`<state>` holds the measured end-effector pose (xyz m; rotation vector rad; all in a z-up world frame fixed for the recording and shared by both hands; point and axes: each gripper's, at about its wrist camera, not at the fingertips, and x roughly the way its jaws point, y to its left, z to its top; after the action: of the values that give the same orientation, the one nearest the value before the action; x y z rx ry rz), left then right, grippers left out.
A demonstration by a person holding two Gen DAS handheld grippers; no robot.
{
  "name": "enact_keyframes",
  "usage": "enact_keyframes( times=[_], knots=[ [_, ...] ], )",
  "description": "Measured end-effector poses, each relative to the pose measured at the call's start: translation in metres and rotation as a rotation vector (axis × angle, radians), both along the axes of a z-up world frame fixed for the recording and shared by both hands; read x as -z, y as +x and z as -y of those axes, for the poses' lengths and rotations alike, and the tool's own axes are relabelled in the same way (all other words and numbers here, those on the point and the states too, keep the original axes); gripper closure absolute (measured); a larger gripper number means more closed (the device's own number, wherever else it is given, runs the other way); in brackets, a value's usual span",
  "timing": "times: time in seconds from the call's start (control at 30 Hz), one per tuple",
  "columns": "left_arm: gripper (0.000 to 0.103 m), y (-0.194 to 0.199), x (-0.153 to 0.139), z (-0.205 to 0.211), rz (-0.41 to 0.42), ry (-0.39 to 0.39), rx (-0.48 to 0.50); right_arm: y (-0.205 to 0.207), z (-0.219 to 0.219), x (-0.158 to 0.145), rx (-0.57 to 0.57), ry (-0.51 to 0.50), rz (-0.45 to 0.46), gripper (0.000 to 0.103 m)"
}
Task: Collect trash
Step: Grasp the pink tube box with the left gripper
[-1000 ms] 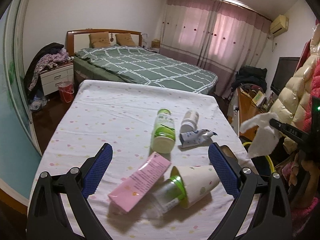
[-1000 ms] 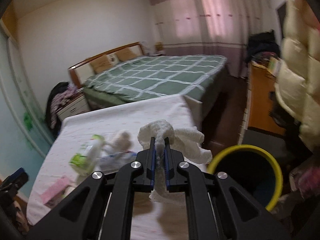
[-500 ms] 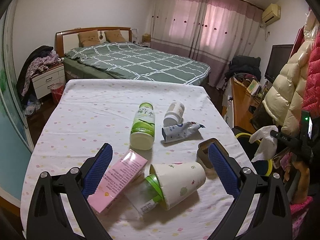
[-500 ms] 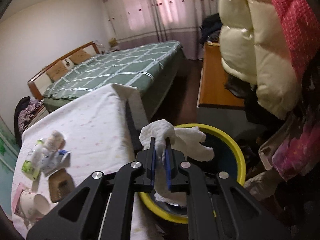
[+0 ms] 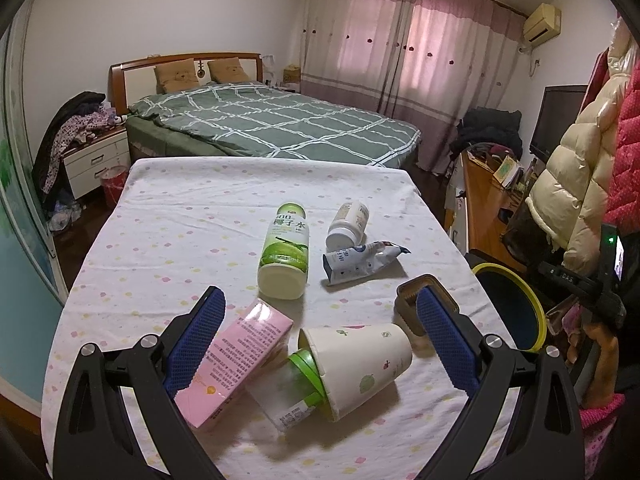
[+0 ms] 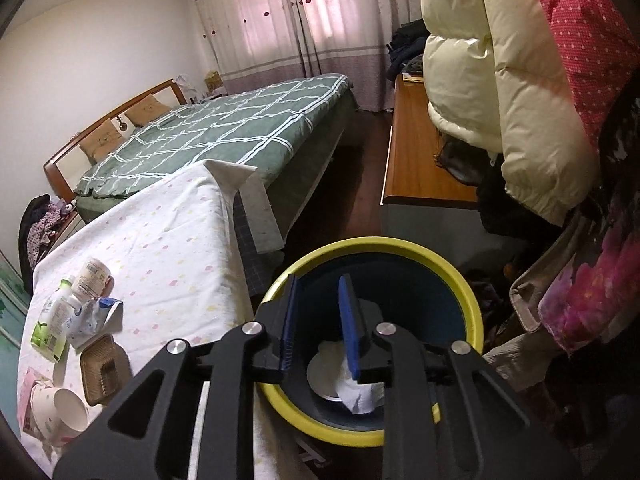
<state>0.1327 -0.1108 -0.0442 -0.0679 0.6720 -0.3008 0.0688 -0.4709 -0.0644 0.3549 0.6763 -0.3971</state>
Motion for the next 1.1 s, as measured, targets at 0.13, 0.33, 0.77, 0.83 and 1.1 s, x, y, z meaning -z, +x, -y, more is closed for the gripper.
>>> enact_keyframes(
  times=[0.13,0.33,0.77,0.83,1.1],
  knots=[
    [0.008,0.0,0.004,-0.006,-0.003,0.003,-0.013,0.002,-0.008,0.0,-0.019,0.004,0.0,0.083],
    [0.008,-0.003,0.014,-0.021,-0.015,0.053,-0.041,0.006,-0.023,0.005,-0.056,0.022,-0.004,0.082],
    [0.012,-0.019,0.062,-0.077,-0.116,0.108,-0.071,0.019,-0.062,0.002,-0.129,0.017,-0.005,0.082],
    [0.013,-0.023,0.068,-0.085,-0.13,0.11,-0.07,0.021,-0.066,0.001,-0.136,0.013,-0.005,0.082],
    [0.021,-0.026,0.083,-0.096,-0.163,0.11,-0.068,0.026,-0.079,-0.001,-0.168,0.011,-0.003,0.082]
  ],
)
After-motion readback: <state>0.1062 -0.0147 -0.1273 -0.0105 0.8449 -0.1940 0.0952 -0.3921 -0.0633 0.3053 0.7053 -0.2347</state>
